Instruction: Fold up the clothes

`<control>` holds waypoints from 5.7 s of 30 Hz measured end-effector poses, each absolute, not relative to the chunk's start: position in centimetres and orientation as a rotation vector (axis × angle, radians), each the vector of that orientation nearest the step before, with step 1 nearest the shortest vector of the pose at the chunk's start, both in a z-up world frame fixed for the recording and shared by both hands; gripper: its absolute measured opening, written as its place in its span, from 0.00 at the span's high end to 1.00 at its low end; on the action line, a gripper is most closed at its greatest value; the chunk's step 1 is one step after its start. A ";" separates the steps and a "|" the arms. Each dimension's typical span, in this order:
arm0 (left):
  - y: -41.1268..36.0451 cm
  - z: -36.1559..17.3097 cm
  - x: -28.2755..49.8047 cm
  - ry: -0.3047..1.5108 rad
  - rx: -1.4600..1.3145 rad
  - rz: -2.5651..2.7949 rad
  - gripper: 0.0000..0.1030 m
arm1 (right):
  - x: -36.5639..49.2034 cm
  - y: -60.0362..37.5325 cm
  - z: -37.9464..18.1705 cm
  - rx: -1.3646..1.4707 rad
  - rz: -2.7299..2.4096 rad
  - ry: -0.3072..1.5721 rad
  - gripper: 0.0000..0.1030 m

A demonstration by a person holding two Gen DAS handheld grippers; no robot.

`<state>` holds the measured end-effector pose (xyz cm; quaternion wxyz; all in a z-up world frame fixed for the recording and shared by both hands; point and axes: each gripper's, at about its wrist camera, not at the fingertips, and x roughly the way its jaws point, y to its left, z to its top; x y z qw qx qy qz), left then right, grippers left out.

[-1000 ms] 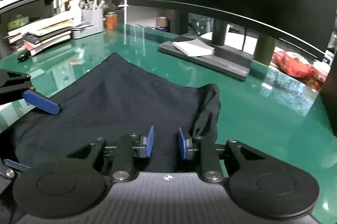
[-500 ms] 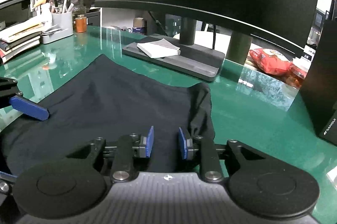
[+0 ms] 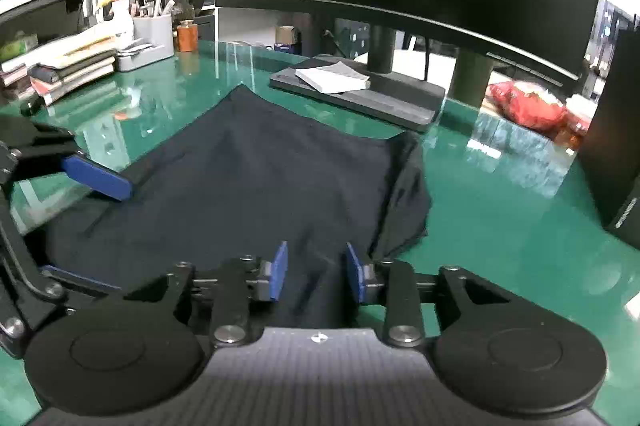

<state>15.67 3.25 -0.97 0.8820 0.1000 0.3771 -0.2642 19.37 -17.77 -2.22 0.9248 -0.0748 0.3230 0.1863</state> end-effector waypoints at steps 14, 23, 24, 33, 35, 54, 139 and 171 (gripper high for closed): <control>12.1 2.7 11.2 0.702 -0.097 -0.448 0.02 | 11.3 -21.6 0.3 0.077 0.536 0.643 0.75; 8.4 1.7 9.7 0.751 -0.011 -0.720 0.14 | 8.7 -18.5 0.0 0.002 0.650 0.658 0.82; 8.2 1.3 9.3 0.761 -0.007 -0.741 0.14 | 8.8 -18.4 -0.1 -0.004 0.653 0.664 0.82; 8.0 -0.2 8.0 0.785 0.007 -0.754 0.14 | 7.6 -18.2 -0.9 -0.045 0.646 0.669 0.82; 8.8 0.5 8.0 0.763 -0.029 -0.727 0.12 | 7.4 -18.3 -0.5 -0.030 0.643 0.664 0.81; 11.7 2.8 15.3 0.656 -0.200 -0.441 0.03 | 7.5 -15.8 0.8 0.006 0.767 0.606 0.80; 6.1 -1.9 28.7 0.722 0.034 -0.568 0.01 | 28.9 -18.0 -3.1 -0.034 0.335 0.672 0.94; 5.6 -2.0 28.4 0.709 0.104 -0.567 0.01 | 27.7 -17.1 -2.4 -0.072 0.362 0.632 0.87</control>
